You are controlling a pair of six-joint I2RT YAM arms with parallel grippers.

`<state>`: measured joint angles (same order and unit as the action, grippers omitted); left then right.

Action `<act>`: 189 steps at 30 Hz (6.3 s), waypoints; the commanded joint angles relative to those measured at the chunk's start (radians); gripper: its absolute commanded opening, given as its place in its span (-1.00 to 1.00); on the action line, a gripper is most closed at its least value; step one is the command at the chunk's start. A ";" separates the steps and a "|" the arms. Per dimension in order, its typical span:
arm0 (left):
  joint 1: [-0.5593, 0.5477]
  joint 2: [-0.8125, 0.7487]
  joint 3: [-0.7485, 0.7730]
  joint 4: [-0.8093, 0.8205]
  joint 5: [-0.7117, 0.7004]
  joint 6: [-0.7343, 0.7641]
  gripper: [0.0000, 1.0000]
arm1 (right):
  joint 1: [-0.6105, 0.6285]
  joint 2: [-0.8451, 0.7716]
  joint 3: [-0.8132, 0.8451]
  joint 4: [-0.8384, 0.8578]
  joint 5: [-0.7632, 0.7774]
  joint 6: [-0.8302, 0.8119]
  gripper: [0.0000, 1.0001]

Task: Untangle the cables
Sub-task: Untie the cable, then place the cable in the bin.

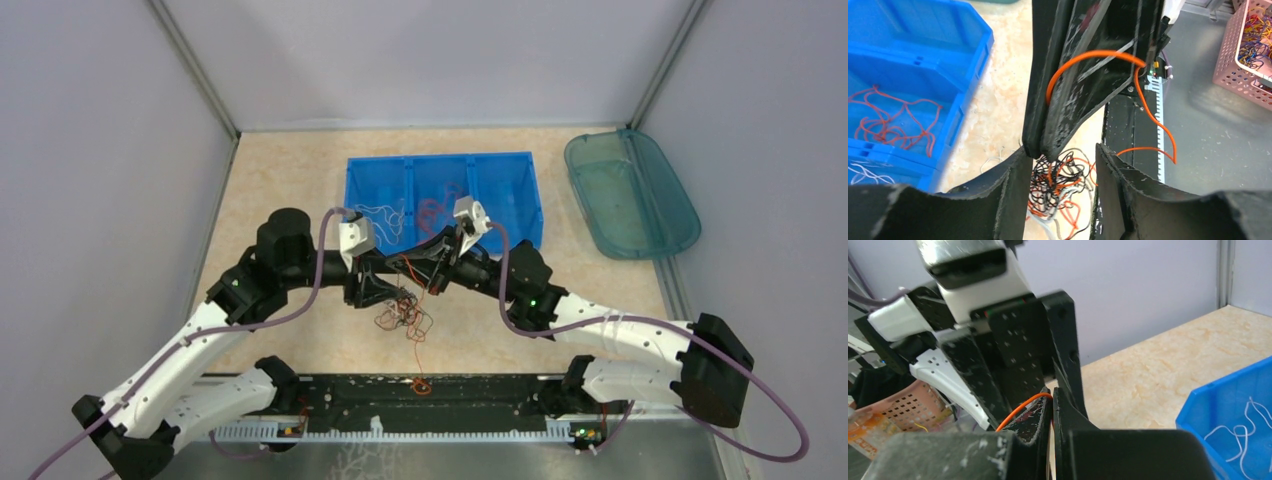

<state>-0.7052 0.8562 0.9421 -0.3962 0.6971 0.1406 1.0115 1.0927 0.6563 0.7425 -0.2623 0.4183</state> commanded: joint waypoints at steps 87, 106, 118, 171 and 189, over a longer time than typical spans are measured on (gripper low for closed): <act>0.004 0.246 0.728 0.285 -0.081 0.063 -1.00 | -0.001 -0.084 -0.125 -0.293 0.610 -0.143 0.20; 0.008 0.526 0.533 0.641 -0.376 0.252 -1.00 | -0.175 -0.317 -0.169 -0.617 1.120 0.011 0.14; 0.056 0.765 0.511 0.829 -0.413 0.383 -1.00 | -0.192 -0.379 -0.183 -0.544 1.060 -0.046 0.11; 0.148 1.145 0.685 0.373 -0.530 0.491 -0.50 | -0.211 -0.397 -0.177 -0.578 0.993 -0.024 0.09; 0.197 0.976 0.776 0.035 -0.290 0.407 0.99 | -0.211 -0.335 -0.077 -0.625 0.704 -0.065 0.15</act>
<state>-0.5449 1.9713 1.6123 -0.2234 0.2096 0.6567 0.8082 0.7185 0.5053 0.0776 0.6533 0.3943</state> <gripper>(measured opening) 0.911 0.570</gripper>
